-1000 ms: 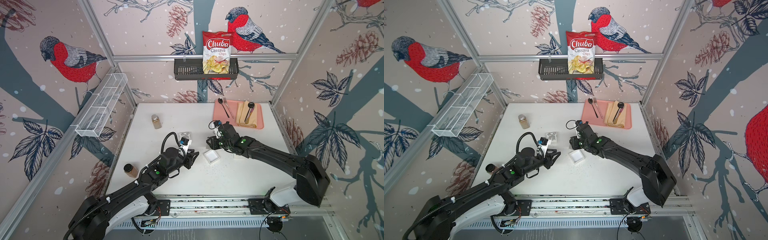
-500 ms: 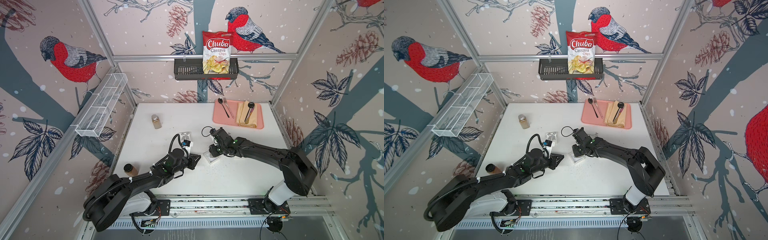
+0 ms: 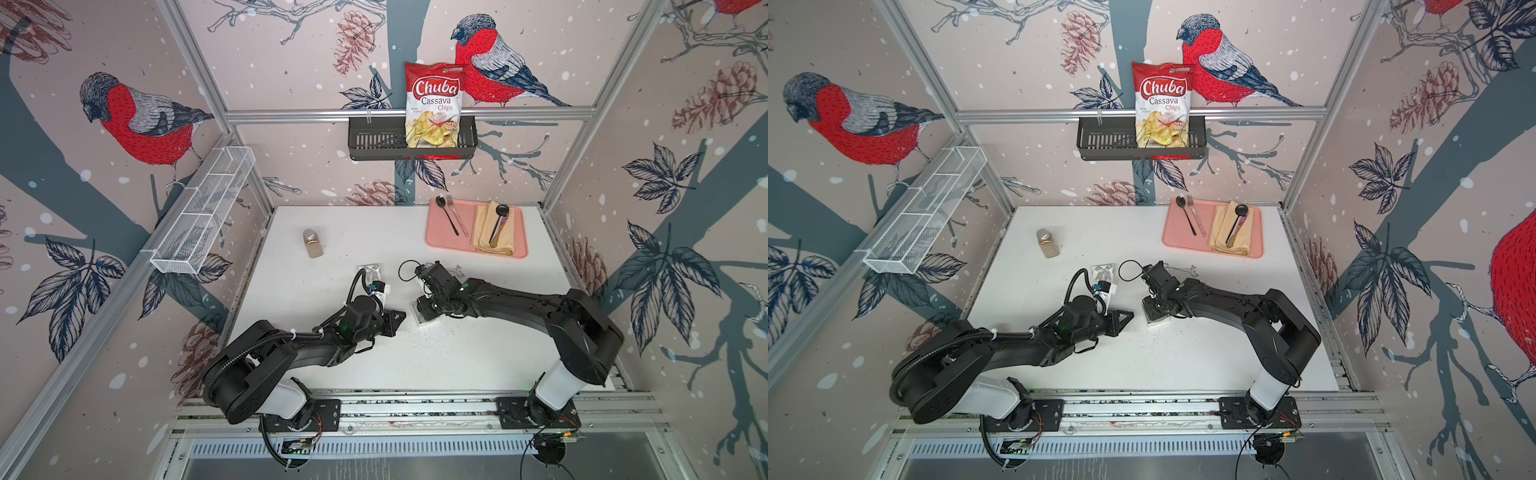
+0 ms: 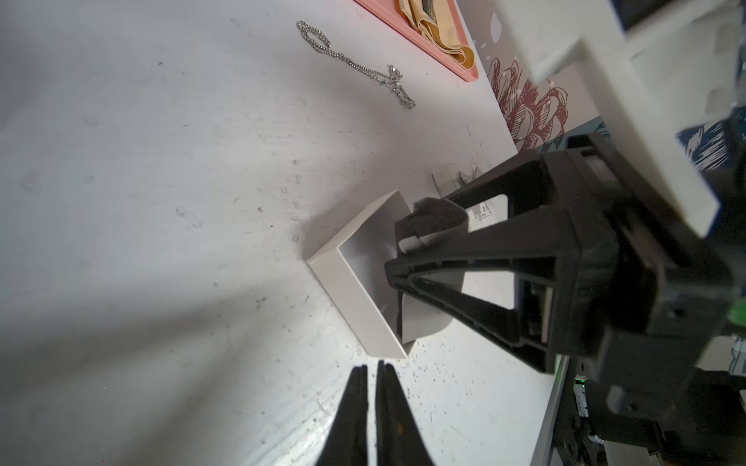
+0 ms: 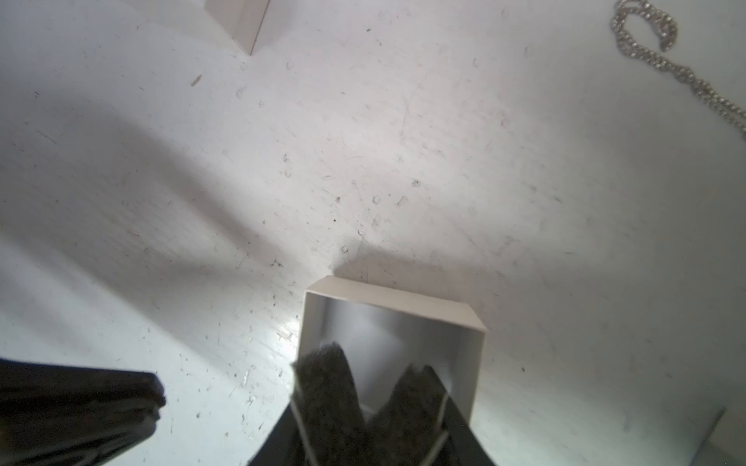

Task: Take the necklace out of the lift-off lid jewelry box
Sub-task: Place the inner lining in the jewelry box.

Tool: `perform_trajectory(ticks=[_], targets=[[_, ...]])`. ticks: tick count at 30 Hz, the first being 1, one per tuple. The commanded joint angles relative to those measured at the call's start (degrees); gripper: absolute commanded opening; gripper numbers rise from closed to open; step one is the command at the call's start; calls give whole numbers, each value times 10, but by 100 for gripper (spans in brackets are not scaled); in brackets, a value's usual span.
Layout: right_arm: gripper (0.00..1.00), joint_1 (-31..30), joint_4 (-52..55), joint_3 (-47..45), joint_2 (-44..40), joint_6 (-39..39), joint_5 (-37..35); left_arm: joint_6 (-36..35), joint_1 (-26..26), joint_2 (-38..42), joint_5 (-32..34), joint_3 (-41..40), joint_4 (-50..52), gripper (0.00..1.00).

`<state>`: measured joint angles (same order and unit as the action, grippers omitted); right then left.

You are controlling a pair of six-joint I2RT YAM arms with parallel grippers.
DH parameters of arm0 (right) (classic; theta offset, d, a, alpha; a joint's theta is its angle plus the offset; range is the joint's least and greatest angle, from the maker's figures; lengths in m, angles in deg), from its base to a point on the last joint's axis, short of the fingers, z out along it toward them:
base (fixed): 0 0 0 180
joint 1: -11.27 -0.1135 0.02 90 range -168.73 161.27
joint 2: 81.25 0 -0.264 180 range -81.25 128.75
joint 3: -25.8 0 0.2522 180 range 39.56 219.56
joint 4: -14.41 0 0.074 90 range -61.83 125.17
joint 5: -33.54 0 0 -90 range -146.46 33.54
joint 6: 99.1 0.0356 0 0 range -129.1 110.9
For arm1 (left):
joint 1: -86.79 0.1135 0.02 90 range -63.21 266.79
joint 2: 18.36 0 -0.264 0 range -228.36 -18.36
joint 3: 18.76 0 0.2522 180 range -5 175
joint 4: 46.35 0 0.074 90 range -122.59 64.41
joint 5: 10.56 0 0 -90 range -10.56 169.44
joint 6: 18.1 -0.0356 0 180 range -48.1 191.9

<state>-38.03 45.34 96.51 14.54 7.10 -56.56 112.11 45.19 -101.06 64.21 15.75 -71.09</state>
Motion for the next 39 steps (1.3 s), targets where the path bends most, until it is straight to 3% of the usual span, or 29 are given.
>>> perform_trajectory(ticks=[1,13,23,26,35,39], targets=[[39,-4,6,4,5,-10,-4,16,4,-16,-11,14,-17,11],[41,-12,52,32,42,11,0,72,5,-82,-39,30,-68,9],[42,-12,89,62,88,15,4,67,5,-73,-33,32,-48,8],[46,-11,101,75,98,15,5,66,5,-69,-31,31,-42,8],[72,-11,148,108,90,20,-9,56,5,-45,-18,33,-18,8],[76,-11,174,131,89,26,-15,50,5,-34,-13,35,-3,8]])
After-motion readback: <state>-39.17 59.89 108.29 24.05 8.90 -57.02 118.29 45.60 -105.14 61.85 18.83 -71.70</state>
